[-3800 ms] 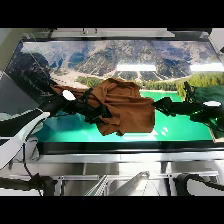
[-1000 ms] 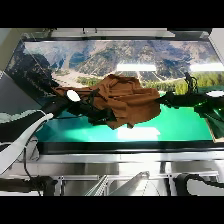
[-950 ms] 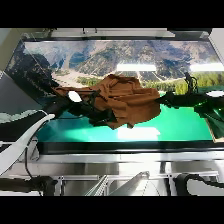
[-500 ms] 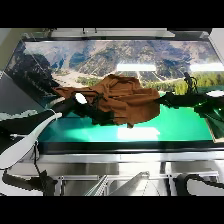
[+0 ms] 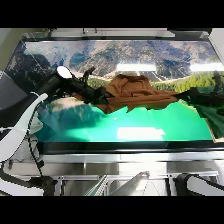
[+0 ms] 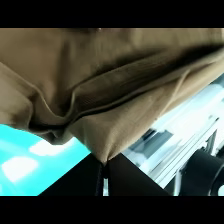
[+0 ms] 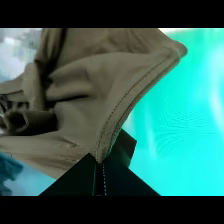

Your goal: Fold the shirts.

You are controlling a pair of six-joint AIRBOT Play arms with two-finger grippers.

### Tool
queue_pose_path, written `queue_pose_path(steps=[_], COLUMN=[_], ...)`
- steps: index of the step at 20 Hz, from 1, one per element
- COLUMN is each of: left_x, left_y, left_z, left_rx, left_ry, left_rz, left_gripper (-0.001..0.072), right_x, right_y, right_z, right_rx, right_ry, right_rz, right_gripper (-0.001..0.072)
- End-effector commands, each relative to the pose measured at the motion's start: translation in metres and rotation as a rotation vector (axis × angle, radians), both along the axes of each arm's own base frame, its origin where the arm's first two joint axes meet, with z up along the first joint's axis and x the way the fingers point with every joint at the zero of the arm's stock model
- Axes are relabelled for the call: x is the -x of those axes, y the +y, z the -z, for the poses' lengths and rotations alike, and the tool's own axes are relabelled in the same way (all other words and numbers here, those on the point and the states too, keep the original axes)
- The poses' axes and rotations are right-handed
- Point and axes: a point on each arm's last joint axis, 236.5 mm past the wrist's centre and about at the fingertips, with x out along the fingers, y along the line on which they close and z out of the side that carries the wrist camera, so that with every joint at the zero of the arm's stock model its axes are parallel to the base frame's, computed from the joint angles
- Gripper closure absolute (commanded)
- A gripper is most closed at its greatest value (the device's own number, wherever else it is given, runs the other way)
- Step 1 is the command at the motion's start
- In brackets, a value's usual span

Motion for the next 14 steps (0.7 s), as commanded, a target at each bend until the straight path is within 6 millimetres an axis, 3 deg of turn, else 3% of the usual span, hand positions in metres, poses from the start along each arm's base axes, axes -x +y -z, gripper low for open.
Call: queue_pose_path(steps=[1, 3, 5, 6, 7, 10, 12, 14], left_x=[-0.009, 0.012, 0.043, 0.057, 0.070, 0.093, 0.090, 0.060], left_y=[-0.005, -0.020, -0.032, -0.033, -0.030, -0.020, -0.014, -0.010], left_z=[-0.031, -0.036, -0.027, -0.020, -0.013, 0.000, -0.004, -0.010], left_rx=[0.004, 0.005, -0.011, -0.028, -0.050, -0.084, -0.084, -0.075], left_ry=[-0.067, -0.049, 0.006, 0.038, 0.072, 0.150, 0.157, 0.079], left_rz=[0.050, 0.127, 0.209, 0.243, 0.272, 0.318, 0.317, 0.248], left_gripper=[0.0686, 0.0687, 0.0682, 0.0493, 0.0373, 0.0373, 0.0373, 0.0373], right_x=[0.010, 0.021, 0.033, 0.042, 0.053, 0.089, 0.102, 0.100], right_y=[-0.003, 0.019, 0.032, 0.035, 0.035, 0.022, 0.013, 0.011], right_z=[-0.018, -0.017, -0.002, 0.010, 0.025, 0.070, 0.090, 0.096], right_rx=[-0.046, -0.081, -0.055, -0.031, 0.003, 0.101, 0.153, 0.156], right_ry=[-0.017, 0.010, 0.070, 0.119, 0.186, 0.382, 0.437, 0.438], right_rz=[-0.010, -0.084, -0.135, -0.157, -0.172, -0.159, -0.141, -0.103], right_gripper=[0.0697, 0.0697, 0.0697, 0.0698, 0.0698, 0.0698, 0.0697, 0.0696])
